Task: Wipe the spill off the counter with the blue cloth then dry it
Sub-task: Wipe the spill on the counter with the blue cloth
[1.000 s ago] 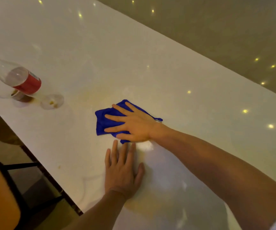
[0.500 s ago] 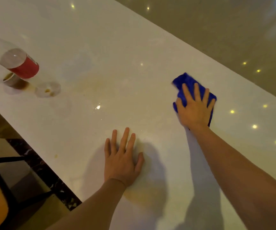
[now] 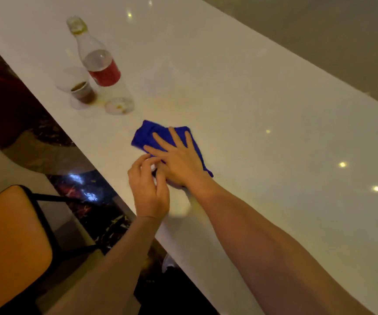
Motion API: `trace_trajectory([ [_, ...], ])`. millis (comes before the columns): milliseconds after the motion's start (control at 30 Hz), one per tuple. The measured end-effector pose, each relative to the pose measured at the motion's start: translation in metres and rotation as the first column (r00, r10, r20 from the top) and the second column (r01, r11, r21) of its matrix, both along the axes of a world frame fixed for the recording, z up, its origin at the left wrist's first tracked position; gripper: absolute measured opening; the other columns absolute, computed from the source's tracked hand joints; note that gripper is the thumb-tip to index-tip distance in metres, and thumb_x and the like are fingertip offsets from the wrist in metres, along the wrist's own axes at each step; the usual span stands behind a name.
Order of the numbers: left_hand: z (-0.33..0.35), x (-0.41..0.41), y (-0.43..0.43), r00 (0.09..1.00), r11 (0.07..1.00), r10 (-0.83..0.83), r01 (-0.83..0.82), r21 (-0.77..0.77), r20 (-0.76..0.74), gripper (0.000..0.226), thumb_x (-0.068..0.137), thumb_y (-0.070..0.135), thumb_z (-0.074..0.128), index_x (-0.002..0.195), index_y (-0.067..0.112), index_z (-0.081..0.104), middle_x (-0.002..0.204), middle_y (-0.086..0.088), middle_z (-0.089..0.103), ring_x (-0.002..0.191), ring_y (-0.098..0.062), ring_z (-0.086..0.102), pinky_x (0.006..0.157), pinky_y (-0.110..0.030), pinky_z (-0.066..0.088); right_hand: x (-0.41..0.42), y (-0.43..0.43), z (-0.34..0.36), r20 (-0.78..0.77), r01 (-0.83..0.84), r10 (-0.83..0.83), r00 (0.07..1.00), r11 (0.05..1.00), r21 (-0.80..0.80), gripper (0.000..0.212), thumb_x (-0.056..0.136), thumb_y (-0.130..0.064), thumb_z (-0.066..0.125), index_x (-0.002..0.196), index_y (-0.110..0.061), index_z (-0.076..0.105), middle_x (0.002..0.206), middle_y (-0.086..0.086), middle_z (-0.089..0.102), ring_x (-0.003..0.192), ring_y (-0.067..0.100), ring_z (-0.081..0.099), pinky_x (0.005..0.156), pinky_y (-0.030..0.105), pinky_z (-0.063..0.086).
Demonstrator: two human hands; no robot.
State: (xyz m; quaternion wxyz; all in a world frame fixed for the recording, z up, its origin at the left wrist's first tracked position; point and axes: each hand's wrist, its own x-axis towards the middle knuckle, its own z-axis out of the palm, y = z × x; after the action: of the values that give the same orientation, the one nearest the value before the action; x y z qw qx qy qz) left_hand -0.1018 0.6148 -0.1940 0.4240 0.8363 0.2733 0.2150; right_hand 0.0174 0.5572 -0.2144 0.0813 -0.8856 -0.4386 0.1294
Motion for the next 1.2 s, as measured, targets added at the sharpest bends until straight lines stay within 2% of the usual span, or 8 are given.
trace_trajectory([
  [100, 0.005, -0.004, 0.043, 0.97, 0.983, 0.06, -0.017, 0.181, -0.234, 0.05, 0.094, 0.038, 0.035, 0.136, 0.018, 0.052, 0.152, -0.01, 0.039, 0.139, -0.028, 0.034, 0.116, -0.05, 0.027, -0.048, -0.002, 0.002, -0.079, -0.213, 0.22, 0.972, 0.973, 0.085, 0.048, 0.102, -0.046, 0.038, 0.145, -0.038, 0.058, 0.162, -0.012, 0.044, 0.16, 0.025, 0.007, 0.126, 0.06, -0.002],
  [167, 0.001, -0.01, 0.056, 0.891, 0.951, -0.072, 0.197, 0.237, -0.448, 0.058, 0.097, 0.05, 0.023, 0.149, 0.028, 0.039, 0.164, -0.006, 0.022, 0.15, -0.027, 0.016, 0.12, -0.049, 0.013, -0.076, -0.016, 0.002, -0.094, -0.281, 0.294, 0.951, 0.951, 0.126, 0.04, 0.098, -0.046, 0.048, 0.127, -0.034, 0.073, 0.145, -0.01, 0.063, 0.157, 0.023, 0.018, 0.127, 0.059, 0.001],
  [267, -0.008, -0.032, 0.044, 0.733, 0.844, -0.266, 0.49, 0.216, -0.626, 0.071, 0.095, 0.059, 0.006, 0.157, 0.027, 0.02, 0.168, -0.004, 0.003, 0.153, -0.024, -0.007, 0.123, -0.047, 0.0, -0.111, -0.054, 0.0, -0.015, -0.299, 0.302, 0.953, 0.95, 0.091, 0.042, 0.099, -0.053, 0.052, 0.132, -0.034, 0.069, 0.153, -0.003, 0.056, 0.158, 0.029, 0.019, 0.126, 0.061, 0.005],
  [467, -0.019, -0.087, -0.073, 0.631, 0.596, -0.533, 0.753, 0.28, -0.564, 0.072, 0.099, 0.061, 0.019, 0.157, 0.019, 0.02, 0.166, -0.008, 0.007, 0.154, -0.028, -0.001, 0.122, -0.051, 0.01, -0.214, -0.187, 0.001, -0.032, 0.13, -0.133, 0.991, 0.988, -0.08, 0.054, 0.094, -0.067, 0.045, 0.144, -0.047, 0.054, 0.171, -0.008, 0.023, 0.159, 0.031, 0.003, 0.124, 0.066, 0.016],
  [600, -0.024, -0.1, -0.153, 0.41, 0.314, -0.746, 0.912, 0.265, -0.526, 0.07, 0.099, 0.064, 0.025, 0.158, 0.026, 0.016, 0.167, -0.006, 0.005, 0.153, -0.029, -0.005, 0.12, -0.052, 0.003, -0.268, -0.258, 0.01, 0.001, 0.466, -0.468, 0.884, 0.88, -0.094, 0.057, 0.099, -0.066, 0.039, 0.153, -0.045, 0.04, 0.167, -0.003, 0.034, 0.161, 0.027, -0.003, 0.12, 0.059, 0.013],
  [733, -0.026, -0.034, -0.165, 0.321, 0.182, -0.768, 0.939, 0.292, -0.554, 0.069, 0.099, 0.063, 0.014, 0.158, 0.028, 0.01, 0.167, -0.006, 0.002, 0.152, -0.028, -0.013, 0.122, -0.051, -0.003, -0.219, -0.269, 0.005, 0.009, 0.508, -0.509, 0.861, 0.86, -0.05, 0.065, 0.097, -0.062, 0.042, 0.156, -0.036, 0.031, 0.166, 0.004, 0.032, 0.16, 0.033, 0.001, 0.122, 0.065, 0.014],
  [967, -0.028, 0.122, -0.065, 0.489, 0.344, -0.641, 0.872, 0.348, -0.592, 0.072, 0.096, 0.064, 0.005, 0.158, 0.029, 0.003, 0.168, -0.001, -0.003, 0.152, -0.023, -0.014, 0.123, -0.044, -0.005, -0.049, -0.17, -0.01, 0.08, 0.485, -0.481, 0.873, 0.874, -0.04, 0.069, 0.099, -0.066, 0.027, 0.162, -0.037, 0.028, 0.175, -0.002, 0.012, 0.16, 0.031, -0.008, 0.126, 0.063, -0.003],
  [1200, -0.027, 0.009, 0.011, 0.566, 0.429, -0.581, 0.824, 0.37, -0.585, 0.075, 0.097, 0.065, 0.013, 0.158, 0.022, 0.014, 0.167, -0.002, 0.005, 0.153, -0.022, -0.009, 0.123, -0.044, 0.0, -0.16, -0.101, -0.005, -0.054, 0.376, -0.373, 0.926, 0.921, 0.103, 0.073, 0.096, -0.058, 0.049, 0.162, -0.03, 0.033, 0.173, 0.0, 0.019, 0.16, 0.031, -0.002, 0.126, 0.064, 0.008],
])
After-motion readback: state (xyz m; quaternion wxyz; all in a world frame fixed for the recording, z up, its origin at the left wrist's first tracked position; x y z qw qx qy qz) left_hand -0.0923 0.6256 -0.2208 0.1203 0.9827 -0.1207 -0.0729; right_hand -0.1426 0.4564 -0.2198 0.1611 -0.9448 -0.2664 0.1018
